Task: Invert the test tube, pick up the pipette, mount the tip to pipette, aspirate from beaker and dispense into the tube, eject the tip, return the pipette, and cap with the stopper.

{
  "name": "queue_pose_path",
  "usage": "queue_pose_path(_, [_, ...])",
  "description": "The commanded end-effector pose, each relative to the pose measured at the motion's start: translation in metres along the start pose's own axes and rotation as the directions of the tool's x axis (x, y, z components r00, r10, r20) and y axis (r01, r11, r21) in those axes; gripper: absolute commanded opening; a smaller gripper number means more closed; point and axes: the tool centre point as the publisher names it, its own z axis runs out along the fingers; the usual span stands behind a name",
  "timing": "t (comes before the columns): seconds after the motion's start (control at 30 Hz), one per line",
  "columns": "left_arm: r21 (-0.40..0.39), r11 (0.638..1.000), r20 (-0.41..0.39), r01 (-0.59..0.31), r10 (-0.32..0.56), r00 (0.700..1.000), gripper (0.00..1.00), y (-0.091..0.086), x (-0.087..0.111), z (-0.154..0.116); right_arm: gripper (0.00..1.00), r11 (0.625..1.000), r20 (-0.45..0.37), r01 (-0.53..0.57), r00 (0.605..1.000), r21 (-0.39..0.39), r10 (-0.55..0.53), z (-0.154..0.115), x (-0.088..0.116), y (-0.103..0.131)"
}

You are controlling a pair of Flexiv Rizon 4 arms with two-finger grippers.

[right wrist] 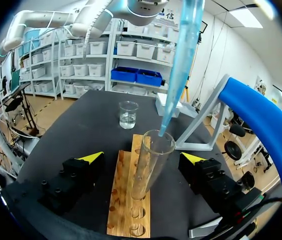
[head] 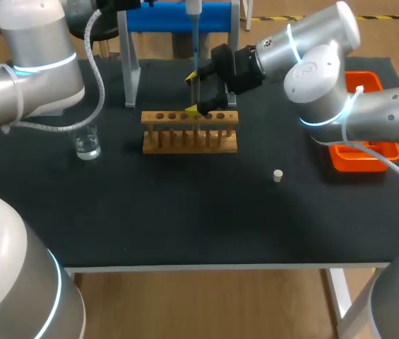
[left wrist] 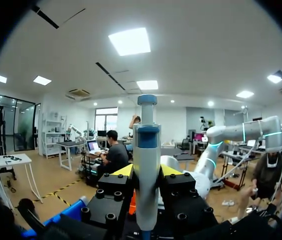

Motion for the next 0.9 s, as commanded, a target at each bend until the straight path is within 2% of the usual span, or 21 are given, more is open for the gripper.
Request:
queue_pose_path(0.03, [0.006,1.0,0.002,0.001,-0.001,1.0,0.0,0.003,-0.002,-0.001,1.0,1.0,-0.002,0.0,1.0,0.002,0.0,-0.001,0.0,0.0])
queue_pose_path(0.9, [0.014,0.999,0.032,0.043,-0.044,0.999,0.0,0.019,-0.006,-0.007,1.0,1.0,-0.002,0.0,1.0,0.002,0.0,-0.001,0.0,0.0])
